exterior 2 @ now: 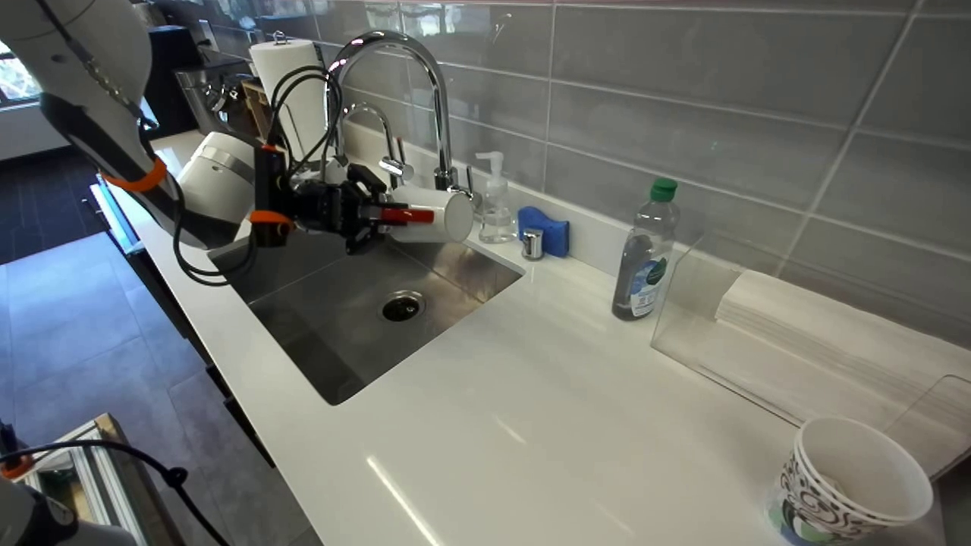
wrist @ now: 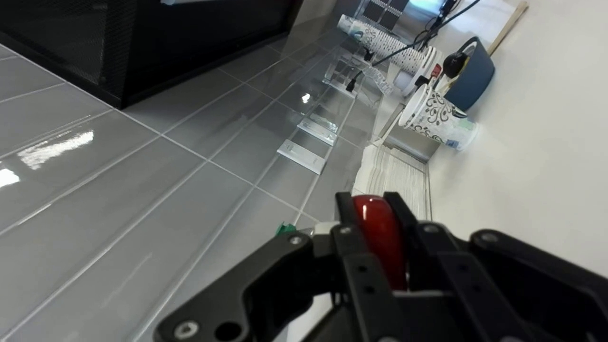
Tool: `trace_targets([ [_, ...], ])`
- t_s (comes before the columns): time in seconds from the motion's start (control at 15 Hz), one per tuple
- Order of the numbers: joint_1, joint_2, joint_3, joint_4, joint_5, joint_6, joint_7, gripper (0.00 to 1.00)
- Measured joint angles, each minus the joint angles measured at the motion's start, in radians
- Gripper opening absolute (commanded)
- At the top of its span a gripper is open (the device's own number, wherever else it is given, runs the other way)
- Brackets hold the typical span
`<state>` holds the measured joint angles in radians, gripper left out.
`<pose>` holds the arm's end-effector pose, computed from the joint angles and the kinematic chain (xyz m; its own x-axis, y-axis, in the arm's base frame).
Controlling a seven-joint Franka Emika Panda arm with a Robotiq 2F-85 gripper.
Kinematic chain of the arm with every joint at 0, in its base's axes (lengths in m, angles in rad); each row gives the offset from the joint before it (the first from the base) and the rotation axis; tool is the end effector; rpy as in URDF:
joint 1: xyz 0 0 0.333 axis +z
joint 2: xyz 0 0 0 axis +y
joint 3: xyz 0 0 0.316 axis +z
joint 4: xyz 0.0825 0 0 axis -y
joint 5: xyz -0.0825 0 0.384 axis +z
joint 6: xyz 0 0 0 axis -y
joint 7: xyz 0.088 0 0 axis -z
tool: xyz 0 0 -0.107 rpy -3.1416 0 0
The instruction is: Pour the water in the mug, into the sink
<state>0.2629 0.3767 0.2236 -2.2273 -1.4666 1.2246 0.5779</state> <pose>0.4779 0.1044 0.2557 0.8944 0.1132 -0.4328 0.3998 0.2318 0.8868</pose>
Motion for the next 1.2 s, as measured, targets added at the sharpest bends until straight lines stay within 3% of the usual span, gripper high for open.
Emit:
trace_targets([
  [0.27,-0.016,-0.018,0.009,0.013,0.040,0.091,-0.046,0.05],
  [0.73,-0.083,-0.183,0.006,0.024,0.257,0.257,-0.214,0.05],
  [1.2,-0.161,-0.366,-0.077,-0.005,0.447,0.484,-0.363,0.05],
])
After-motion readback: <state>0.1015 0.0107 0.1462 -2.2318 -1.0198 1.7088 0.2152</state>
